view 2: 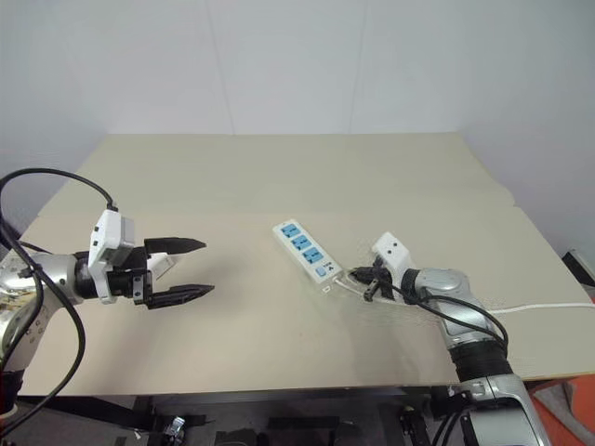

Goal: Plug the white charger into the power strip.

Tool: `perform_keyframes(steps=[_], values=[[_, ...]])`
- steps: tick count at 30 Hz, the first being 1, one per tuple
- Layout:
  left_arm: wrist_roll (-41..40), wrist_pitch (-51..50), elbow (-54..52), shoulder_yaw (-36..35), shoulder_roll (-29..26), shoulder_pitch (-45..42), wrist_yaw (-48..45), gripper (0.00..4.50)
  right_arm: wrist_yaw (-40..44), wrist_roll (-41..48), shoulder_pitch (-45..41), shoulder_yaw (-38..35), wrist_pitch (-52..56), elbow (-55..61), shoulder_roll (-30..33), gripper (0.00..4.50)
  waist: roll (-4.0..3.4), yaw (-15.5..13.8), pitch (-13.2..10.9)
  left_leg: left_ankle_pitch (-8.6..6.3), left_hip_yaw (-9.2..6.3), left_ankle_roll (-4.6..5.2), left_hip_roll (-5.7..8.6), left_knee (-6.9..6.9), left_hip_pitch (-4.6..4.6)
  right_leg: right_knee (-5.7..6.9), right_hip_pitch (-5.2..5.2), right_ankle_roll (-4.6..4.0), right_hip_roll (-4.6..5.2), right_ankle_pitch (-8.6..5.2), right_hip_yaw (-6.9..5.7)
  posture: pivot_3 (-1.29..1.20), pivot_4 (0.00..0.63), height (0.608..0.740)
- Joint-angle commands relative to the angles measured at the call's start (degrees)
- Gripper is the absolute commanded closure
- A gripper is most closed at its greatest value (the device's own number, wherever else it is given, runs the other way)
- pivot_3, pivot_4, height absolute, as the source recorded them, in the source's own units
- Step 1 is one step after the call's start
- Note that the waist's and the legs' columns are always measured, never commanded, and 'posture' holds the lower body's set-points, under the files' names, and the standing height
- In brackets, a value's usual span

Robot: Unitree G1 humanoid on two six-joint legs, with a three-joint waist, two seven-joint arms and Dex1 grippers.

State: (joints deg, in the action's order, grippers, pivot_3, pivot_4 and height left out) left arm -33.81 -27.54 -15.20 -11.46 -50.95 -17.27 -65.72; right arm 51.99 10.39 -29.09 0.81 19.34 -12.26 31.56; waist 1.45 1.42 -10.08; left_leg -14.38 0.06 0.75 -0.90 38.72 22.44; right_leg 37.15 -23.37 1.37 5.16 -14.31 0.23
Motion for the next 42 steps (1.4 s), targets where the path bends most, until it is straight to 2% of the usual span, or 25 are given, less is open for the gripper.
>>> perform_keyframes(steps=[1, 6, 11, 12, 22, 42], values=[[-0.3, 1.2, -1.0, -1.7, -0.4, 0.3, 0.3, 0.0, 1.2, 3.9, 2.6, -3.8, 0.4, 7.8, 2.2, 3.79, 0.0, -0.2, 0.0, 0.0, 0.0, 0.01, 0.0, 0.0, 0.0, -0.01, 0.0, 0.0, 0.0, 0.0, 0.0, 0.0, 0.15, 0.74], [-0.6, 1.0, -1.0, -2.1, -0.2, 0.8, 0.6, 0.0, -0.4, 7.2, 7.1, -5.3, 3.7, 15.8, 2.5, 2.09, 0.0, -0.5, 0.0, -0.01, 0.01, 0.02, 0.0, 0.01, -0.01, 0.01, 0.01, 0.01, 0.01, 0.0, 0.01, 0.0, 0.15, 0.74], [-0.8, 1.3, -1.1, -1.7, 0.3, 0.8, 0.8, 0.0, -8.7, 7.8, 10.2, -3.5, 5.9, 22.1, -4.8, 0.27, 0.0, -0.4, 0.0, -0.01, 0.01, 0.02, -0.05, 0.0, -0.11, 0.03, 0.05, 0.02, -0.06, 0.02, 0.05, 0.0, 0.15, 0.74], [-0.9, 1.4, -1.1, -1.7, 0.3, 0.9, 0.6, 0.0, -10.3, 7.5, 10.5, -3.2, 6.3, 22.9, -6.1, 0.03, 0.0, -0.4, 0.0, -0.01, 0.01, 0.01, -0.05, 0.0, -0.1, 0.03, 0.04, 0.02, -0.07, 0.02, 0.04, 0.0, 0.15, 0.74], [-1.0, 1.4, -0.9, -1.8, 0.3, 0.4, 0.4, 0.0, -21.4, 2.8, 9.8, 0.4, 4.2, 20.0, -14.7, 0.03, 0.0, -0.5, 0.0, -0.01, 0.02, 0.01, 0.02, 0.01, -0.06, 0.0, 0.03, 0.02, -0.01, 0.02, 0.05, 0.0, 0.15, 0.74], [-1.0, 1.8, -1.0, -1.8, 0.2, 0.5, 0.4, 0.0, -22.6, -2.0, 7.7, 3.9, -5.8, 6.5, -18.0, 0.03, 0.0, -0.4, 0.0, -0.01, 0.02, 0.01, 0.01, 0.01, -0.07, 0.0, 0.03, 0.02, -0.03, 0.02, 0.06, 0.0, 0.15, 0.74]])
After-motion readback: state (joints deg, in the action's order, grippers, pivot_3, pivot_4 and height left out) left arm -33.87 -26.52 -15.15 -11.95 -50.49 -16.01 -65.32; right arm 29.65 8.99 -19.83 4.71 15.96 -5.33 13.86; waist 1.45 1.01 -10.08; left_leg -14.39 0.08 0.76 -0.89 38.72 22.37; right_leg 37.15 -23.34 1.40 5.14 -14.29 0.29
